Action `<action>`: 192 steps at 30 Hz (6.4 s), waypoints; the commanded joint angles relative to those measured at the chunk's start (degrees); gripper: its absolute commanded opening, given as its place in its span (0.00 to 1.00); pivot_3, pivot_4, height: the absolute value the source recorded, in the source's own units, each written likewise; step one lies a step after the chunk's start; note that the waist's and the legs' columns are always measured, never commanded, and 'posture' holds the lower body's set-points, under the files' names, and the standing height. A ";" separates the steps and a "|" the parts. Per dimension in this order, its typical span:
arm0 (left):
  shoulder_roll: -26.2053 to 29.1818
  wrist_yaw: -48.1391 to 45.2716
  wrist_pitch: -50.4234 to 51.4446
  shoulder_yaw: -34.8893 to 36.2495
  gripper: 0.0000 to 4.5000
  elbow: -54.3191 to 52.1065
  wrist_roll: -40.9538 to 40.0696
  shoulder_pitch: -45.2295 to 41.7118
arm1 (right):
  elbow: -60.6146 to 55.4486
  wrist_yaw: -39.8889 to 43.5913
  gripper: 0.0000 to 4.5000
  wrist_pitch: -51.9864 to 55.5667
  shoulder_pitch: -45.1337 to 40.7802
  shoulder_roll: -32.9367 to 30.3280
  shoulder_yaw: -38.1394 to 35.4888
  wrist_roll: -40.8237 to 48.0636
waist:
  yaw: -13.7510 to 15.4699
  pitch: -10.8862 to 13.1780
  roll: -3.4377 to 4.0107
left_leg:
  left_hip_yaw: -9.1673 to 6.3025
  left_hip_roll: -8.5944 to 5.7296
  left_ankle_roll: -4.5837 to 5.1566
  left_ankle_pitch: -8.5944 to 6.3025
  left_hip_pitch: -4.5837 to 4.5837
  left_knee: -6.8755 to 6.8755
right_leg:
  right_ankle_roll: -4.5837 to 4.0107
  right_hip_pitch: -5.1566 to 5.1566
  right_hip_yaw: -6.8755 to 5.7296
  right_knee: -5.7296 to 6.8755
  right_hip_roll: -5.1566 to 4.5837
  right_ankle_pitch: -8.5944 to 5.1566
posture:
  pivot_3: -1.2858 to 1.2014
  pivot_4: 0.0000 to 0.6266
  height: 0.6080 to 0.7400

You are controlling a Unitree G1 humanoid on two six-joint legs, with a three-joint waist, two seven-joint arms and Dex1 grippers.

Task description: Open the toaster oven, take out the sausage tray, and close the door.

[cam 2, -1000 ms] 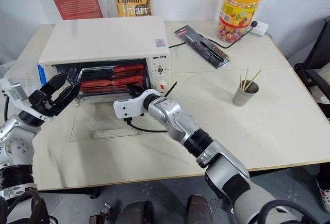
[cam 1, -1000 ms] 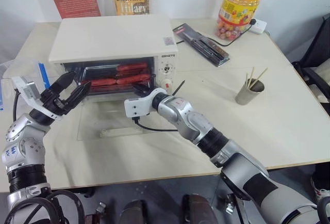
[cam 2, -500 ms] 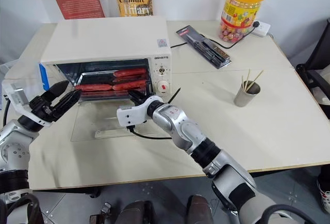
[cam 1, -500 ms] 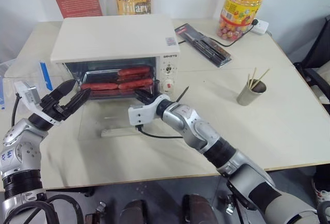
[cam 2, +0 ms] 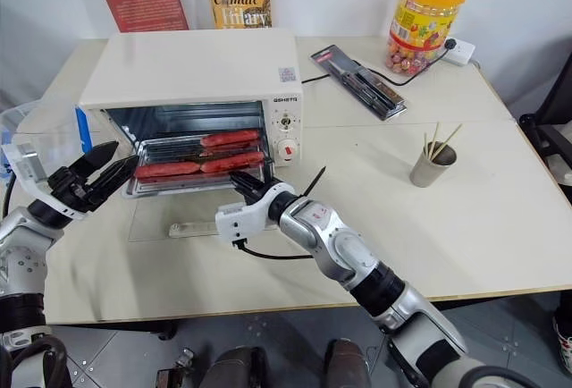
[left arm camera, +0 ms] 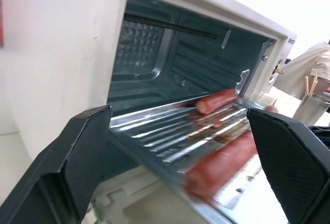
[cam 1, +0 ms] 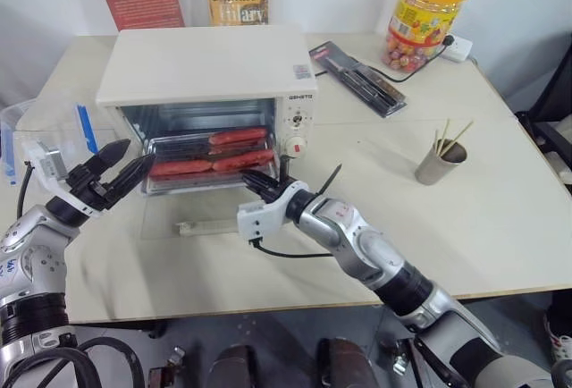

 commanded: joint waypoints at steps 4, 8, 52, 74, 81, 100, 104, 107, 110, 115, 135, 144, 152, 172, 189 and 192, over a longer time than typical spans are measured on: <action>2.33 0.49 2.08 2.05 1.00 -0.69 -0.76 0.69 | -5.92 -0.42 0.00 -2.98 1.58 -2.44 -2.63 0.15 | 0.04 0.00 0.00 | 0.02 0.00 0.00 0.00 0.00 0.01 | 0.00 0.00 0.00 0.00 0.00 0.00 | 0.52 0.24 1.00; 2.57 0.78 5.84 2.56 1.00 -3.84 -2.69 3.02 | -9.12 0.57 0.00 -4.76 4.23 -4.96 -3.44 0.75 | 0.09 0.00 -0.01 | 0.02 0.00 0.01 0.00 0.01 -0.02 | 0.00 0.00 0.00 0.00 -0.01 0.00 | 0.52 0.24 1.00; 7.90 44.55 52.93 17.11 1.00 -21.18 -61.20 24.13 | -7.74 -5.36 0.00 -28.86 9.79 -14.57 -14.16 6.21 | 1.64 0.02 -0.04 | -0.30 -0.02 0.01 -0.01 0.10 0.12 | -0.07 0.10 0.69 -0.22 0.05 -0.04 | 0.52 0.24 1.00; 8.34 45.05 47.42 -1.14 0.87 -18.25 -63.98 17.08 | -6.61 -3.49 0.00 -32.39 8.58 -15.13 -14.43 9.29 | 1.57 0.02 -0.04 | -0.04 -0.02 0.03 -0.01 0.13 0.15 | -0.07 0.05 1.32 -0.33 0.24 -0.04 | 0.52 0.24 1.00; 9.09 44.39 48.08 -1.92 0.39 -16.37 -63.87 16.45 | -6.77 -2.28 0.00 -32.90 8.66 -15.41 -14.73 11.11 | 1.57 0.02 -0.04 | -0.03 -0.02 0.03 -0.01 0.13 0.14 | -0.07 0.04 1.33 -0.34 0.24 -0.05 | 0.52 0.24 1.00; 7.44 46.42 47.11 -4.86 0.00 -14.26 -64.83 16.57 | -8.33 7.37 0.68 -29.40 7.70 -15.20 -15.08 18.09 | 1.60 0.02 -0.04 | -0.02 -0.02 0.03 -0.01 0.12 0.16 | -0.07 0.04 1.35 -0.35 0.23 -0.05 | 0.52 0.24 1.00; 6.67 47.21 47.01 -5.49 0.00 -13.99 -65.62 16.41 | -9.26 11.37 0.97 -28.60 8.03 -15.37 -15.14 24.61 | 1.58 0.02 -0.04 | -0.02 -0.02 0.04 -0.01 0.13 0.16 | -0.07 0.05 1.35 -0.35 0.23 -0.04 | 0.52 0.24 1.00; 5.91 48.19 46.72 -5.69 0.00 -13.77 -66.79 16.40 | -9.70 12.36 0.99 -28.10 8.05 -15.36 -15.56 25.13 | 1.59 0.02 -0.04 | -0.02 -0.02 0.04 -0.01 0.13 0.16 | -0.07 0.05 1.35 -0.35 0.23 -0.04 | 0.52 0.24 1.00; 4.87 49.81 46.30 -6.29 0.00 -13.70 -68.31 16.50 | -10.53 13.59 0.99 -26.52 8.14 -15.35 -16.12 26.39 | 1.61 0.02 -0.04 | -0.02 -0.02 0.04 -0.01 0.13 0.16 | -0.07 0.05 1.35 -0.35 0.23 -0.04 | 0.52 0.24 1.00; 3.08 53.77 44.96 -7.18 0.00 -14.69 -72.45 17.59 | -12.46 16.07 0.99 -23.69 8.62 -15.88 -17.06 29.26 | 1.61 0.02 -0.05 | -0.03 -0.02 0.04 -0.01 0.13 0.16 | -0.07 0.05 1.36 -0.35 0.22 -0.04 | 0.52 0.24 1.00; -9.17 58.79 38.29 7.80 0.00 -28.74 -72.84 32.22 | -11.57 40.37 0.99 -3.33 13.63 -26.14 -25.66 60.14 | 2.05 0.01 -0.06 | 0.11 -0.02 0.20 -0.09 0.12 0.25 | -0.07 0.30 1.36 -0.83 0.23 -0.04 | 0.52 0.24 1.00; -17.86 61.11 31.67 12.43 0.00 -37.98 -72.84 40.57 | 2.44 42.91 0.99 -11.63 11.18 -23.82 -23.64 55.97 | 2.25 0.01 -0.06 | 0.42 -0.01 0.25 -0.12 0.11 0.37 | -0.07 0.34 1.37 -0.91 0.23 -0.04 | 0.52 0.24 1.00; -23.55 58.75 25.83 20.47 0.00 -42.97 -72.84 49.09 | 13.39 42.48 0.99 -17.69 8.03 -19.14 -21.15 52.01 | 1.99 0.01 -0.05 | 0.69 0.02 0.33 -0.18 0.11 0.49 | -0.07 0.51 1.38 -1.21 0.26 -0.04 | 0.52 0.24 1.00; -31.15 48.27 25.29 29.00 0.00 -32.36 -72.84 55.29 | 31.16 39.81 0.00 -27.64 1.47 -9.40 -17.34 44.94 | 1.64 0.01 -0.05 | 0.75 0.23 0.36 -0.36 0.11 0.71 | -0.12 0.72 1.41 -1.53 0.44 -0.07 | 0.52 0.24 1.00; -39.76 49.85 16.55 26.81 0.00 -39.80 -72.84 57.55 | 29.72 42.14 0.00 -23.97 -5.15 -4.11 -18.91 49.14 | 1.49 0.00 -0.07 | 0.94 0.81 0.16 -0.66 0.09 0.90 | -0.27 0.40 1.85 -1.46 0.97 -0.11 | 0.52 0.24 1.00; -39.92 49.99 16.03 26.41 0.00 -40.34 -72.84 58.25 | 28.12 42.65 0.00 -18.97 -9.26 -3.53 -20.85 52.21 | 1.47 0.01 -0.07 | 0.96 0.82 0.18 -0.68 0.05 0.90 | -0.27 0.27 1.96 -1.44 0.98 -0.11 | 0.52 0.24 1.00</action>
